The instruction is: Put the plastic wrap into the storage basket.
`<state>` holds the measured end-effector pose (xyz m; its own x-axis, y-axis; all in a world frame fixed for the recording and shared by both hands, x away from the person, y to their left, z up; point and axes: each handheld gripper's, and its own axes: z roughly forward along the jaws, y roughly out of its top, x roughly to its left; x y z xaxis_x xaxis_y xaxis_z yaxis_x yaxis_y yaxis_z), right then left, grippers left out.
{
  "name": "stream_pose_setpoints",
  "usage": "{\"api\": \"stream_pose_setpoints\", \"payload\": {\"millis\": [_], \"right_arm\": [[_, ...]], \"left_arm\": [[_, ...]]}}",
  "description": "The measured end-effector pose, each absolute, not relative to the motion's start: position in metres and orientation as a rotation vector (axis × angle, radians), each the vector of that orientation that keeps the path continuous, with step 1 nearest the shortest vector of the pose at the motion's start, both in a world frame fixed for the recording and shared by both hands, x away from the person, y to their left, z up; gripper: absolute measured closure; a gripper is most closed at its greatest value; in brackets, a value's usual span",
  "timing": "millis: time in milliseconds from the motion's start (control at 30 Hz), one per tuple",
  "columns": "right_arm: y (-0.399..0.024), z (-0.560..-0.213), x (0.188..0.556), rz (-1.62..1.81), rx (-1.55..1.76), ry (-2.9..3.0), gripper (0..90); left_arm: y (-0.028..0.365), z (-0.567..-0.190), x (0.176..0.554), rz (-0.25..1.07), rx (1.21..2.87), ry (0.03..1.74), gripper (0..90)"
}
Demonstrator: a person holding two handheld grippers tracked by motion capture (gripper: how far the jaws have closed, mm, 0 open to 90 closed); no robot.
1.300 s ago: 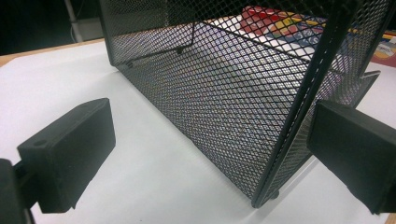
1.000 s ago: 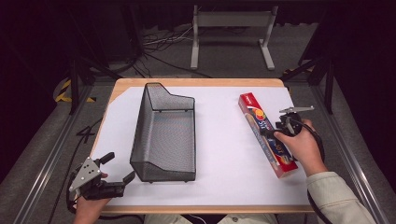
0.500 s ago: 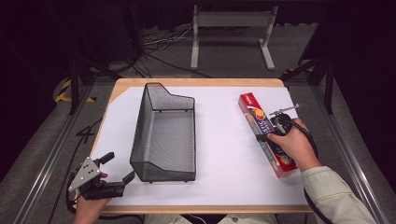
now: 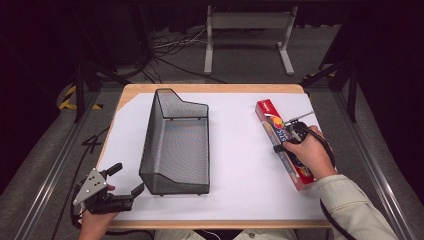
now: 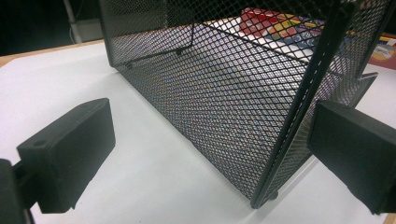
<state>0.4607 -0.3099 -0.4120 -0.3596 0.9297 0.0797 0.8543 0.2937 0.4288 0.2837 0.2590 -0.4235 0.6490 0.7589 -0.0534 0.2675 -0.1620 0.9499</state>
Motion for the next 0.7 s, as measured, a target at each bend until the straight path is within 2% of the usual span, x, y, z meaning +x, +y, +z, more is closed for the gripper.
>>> {"api": "stream_pose_setpoints", "payload": {"millis": [200,467,700], "right_arm": [[-0.306,-0.408,0.455,0.574,1.741,2.262,39.9],[-0.305,-0.406,0.448,0.607,1.781,2.216,40.9],[-0.304,-0.388,0.439,0.653,1.772,2.212,40.9]], "left_arm": [[0.259,-0.423,0.284,0.539,1.727,0.837,1.8],[0.259,-0.424,0.284,0.542,1.730,0.838,1.8],[0.259,-0.423,0.284,0.540,1.732,0.839,1.8]]}}
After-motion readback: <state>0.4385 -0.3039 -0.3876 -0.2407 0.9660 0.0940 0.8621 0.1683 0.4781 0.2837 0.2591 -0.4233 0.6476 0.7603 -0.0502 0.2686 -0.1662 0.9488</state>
